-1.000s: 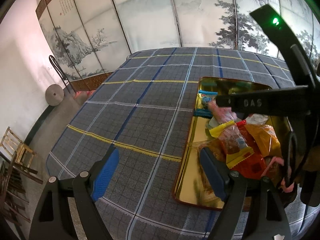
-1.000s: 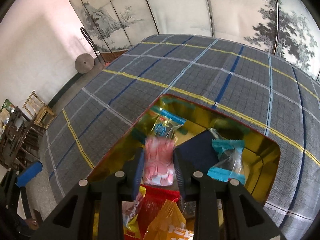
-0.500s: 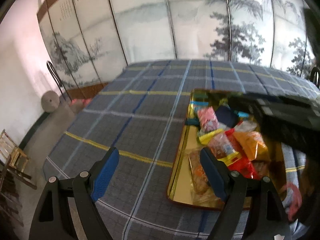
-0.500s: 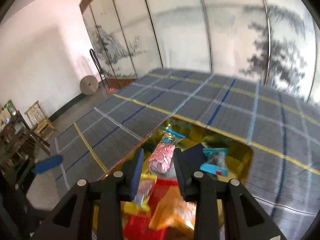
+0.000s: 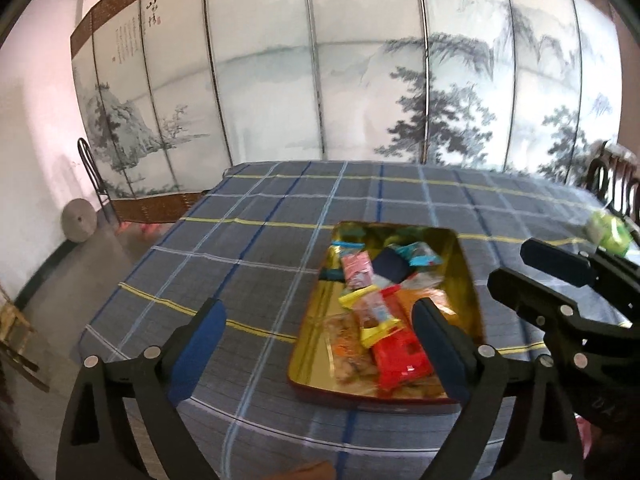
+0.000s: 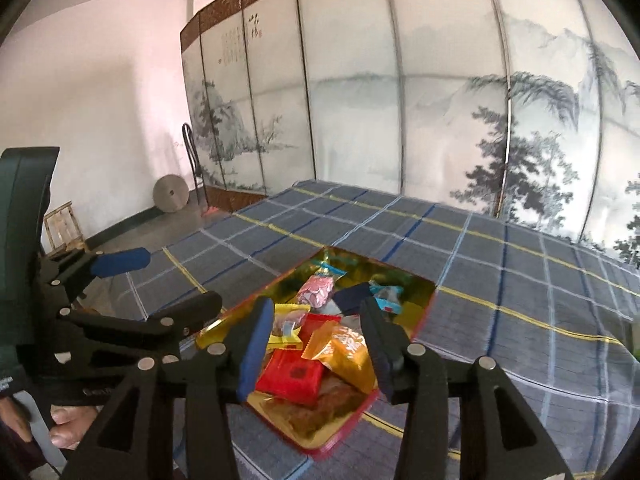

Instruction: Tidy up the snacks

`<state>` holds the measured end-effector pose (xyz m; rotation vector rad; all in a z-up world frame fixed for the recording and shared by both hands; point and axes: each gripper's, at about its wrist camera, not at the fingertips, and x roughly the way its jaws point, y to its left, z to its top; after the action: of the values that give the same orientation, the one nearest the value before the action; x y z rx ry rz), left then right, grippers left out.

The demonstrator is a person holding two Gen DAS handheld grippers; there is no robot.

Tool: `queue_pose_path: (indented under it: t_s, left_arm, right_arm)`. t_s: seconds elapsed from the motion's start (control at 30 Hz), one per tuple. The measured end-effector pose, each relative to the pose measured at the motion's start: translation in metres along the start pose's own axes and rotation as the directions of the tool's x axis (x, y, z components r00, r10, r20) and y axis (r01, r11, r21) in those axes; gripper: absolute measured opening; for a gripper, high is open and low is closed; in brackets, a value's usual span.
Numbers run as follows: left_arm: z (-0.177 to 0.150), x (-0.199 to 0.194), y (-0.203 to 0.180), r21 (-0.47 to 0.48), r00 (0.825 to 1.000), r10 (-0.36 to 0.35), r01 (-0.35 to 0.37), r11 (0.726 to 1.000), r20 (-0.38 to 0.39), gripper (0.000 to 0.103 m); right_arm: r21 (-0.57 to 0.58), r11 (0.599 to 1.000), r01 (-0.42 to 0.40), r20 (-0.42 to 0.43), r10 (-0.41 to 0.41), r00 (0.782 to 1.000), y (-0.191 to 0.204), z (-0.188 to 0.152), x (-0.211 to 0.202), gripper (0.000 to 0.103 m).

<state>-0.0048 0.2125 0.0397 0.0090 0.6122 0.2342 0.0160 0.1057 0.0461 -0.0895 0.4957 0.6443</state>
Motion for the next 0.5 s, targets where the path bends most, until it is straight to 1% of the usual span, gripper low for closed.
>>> queue_pose_path:
  t_s: [0.17,0.33,0.4,0.5]
  left_arm:
    - [0.004,-0.023,-0.009,0.027,0.999,-0.003,0.001,1.0,0.045,0.094]
    - [0.005,-0.043,-0.011,0.036,0.997,-0.014,0.011,0.999,0.076,0.096]
    - [0.006,-0.05,-0.013,0.039,0.996,-0.015,0.011,0.999,0.088,0.098]
    - [0.006,-0.059,-0.015,0.046,0.996,-0.015,0.011,0.999,0.092,0.1]
  right_arm:
    - [-0.01,0.999,0.033,0.061,-0.032,0.998,0.002,0.002,-0.028,0.048]
    - [-0.001,0.998,0.055,0.116,-0.054,0.992,0.004,0.001,-0.051,0.054]
    - [0.003,0.998,0.065,0.136,-0.065,0.989,0.004,0.001,-0.06,0.059]
    - [0.005,0.998,0.068,0.154,-0.067,0.986,0.004,0.001,-0.071,0.06]
